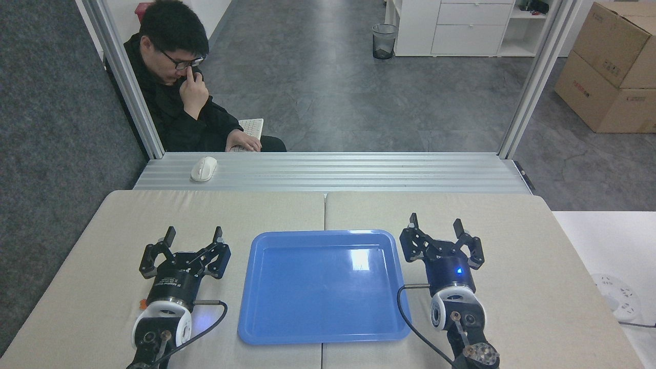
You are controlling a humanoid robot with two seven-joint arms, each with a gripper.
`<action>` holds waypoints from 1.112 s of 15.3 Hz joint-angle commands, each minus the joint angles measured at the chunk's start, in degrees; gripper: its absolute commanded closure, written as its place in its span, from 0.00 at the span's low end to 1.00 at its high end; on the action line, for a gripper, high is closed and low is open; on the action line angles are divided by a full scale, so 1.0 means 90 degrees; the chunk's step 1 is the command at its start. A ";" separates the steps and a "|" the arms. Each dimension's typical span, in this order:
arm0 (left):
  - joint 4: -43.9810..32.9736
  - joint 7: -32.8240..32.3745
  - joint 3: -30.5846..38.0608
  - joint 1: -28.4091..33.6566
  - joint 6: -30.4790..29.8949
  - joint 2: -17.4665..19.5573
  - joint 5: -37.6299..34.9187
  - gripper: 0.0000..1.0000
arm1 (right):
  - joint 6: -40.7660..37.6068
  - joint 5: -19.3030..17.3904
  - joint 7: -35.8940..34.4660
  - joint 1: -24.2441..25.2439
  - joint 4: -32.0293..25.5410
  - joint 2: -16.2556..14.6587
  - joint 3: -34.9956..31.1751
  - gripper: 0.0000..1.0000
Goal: Pick up switch part and place in tray
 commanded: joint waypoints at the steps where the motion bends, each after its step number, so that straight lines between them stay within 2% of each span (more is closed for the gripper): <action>1: 0.0007 -0.0004 0.0052 0.0057 -0.0003 0.0013 0.0001 0.00 | 0.0000 0.0000 0.0004 -0.0004 0.0000 -0.0001 -0.0006 0.00; 10: 0.0007 -0.0004 0.0062 0.0047 -0.0003 0.0023 0.0001 0.00 | 0.0000 0.0000 0.0004 0.0006 0.0000 -0.0001 -0.0006 0.00; 14: 0.0143 0.0006 0.0373 0.0057 -0.0013 0.0072 0.0001 0.00 | 0.0000 0.0000 0.0004 0.0006 0.0000 -0.0001 -0.0006 0.00; 17: 0.0503 0.0434 0.0472 0.0339 -0.0023 0.0247 -0.0009 0.00 | 0.0000 0.0000 -0.0005 0.0006 0.0000 -0.0001 -0.0006 0.00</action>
